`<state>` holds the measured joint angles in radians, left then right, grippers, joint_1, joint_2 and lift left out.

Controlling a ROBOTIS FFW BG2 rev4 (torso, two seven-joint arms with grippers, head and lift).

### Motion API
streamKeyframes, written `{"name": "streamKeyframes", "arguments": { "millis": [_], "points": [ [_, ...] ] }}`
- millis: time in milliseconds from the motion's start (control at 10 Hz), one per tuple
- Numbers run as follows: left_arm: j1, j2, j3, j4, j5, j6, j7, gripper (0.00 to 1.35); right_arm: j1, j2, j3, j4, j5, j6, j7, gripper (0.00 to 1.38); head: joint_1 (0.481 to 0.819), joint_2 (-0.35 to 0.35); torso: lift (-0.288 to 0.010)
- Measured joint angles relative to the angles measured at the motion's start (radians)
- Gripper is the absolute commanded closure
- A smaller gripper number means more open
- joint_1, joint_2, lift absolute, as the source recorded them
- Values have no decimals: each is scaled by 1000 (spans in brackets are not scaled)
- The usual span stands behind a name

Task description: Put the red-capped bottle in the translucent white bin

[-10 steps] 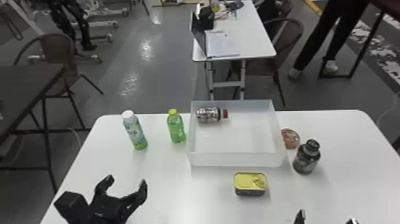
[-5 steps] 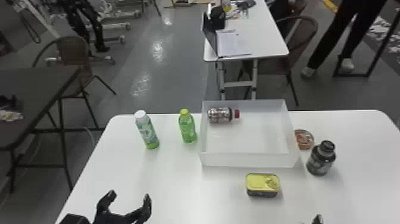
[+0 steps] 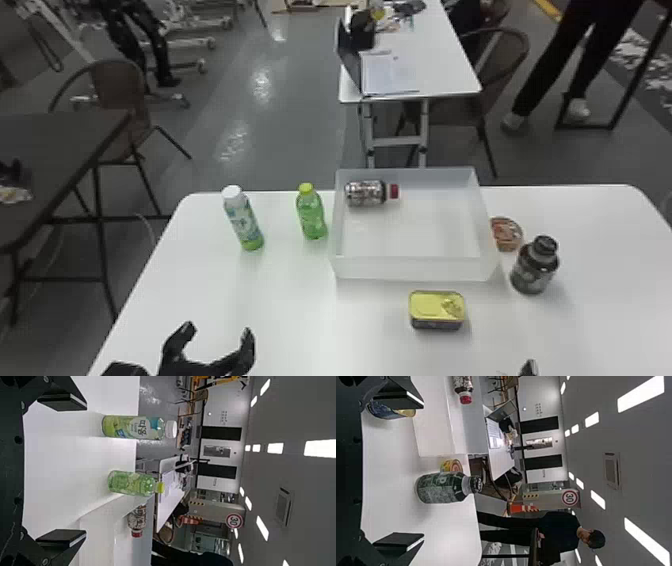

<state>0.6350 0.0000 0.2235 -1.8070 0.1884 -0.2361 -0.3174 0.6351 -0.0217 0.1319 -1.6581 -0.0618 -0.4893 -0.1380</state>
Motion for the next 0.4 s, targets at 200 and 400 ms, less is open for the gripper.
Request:
{"name": "streamKeyframes", "arguments": {
  "millis": [200,400],
  "points": [
    [0,0,-1,0,3,8,0,170,0,0,0,-1,4,0,0,124,695,165,-18],
    [-1,0,-4,2,7,13,0,168,0,0,0,0,4,0,0,125,695,163,-18]
  ]
}}
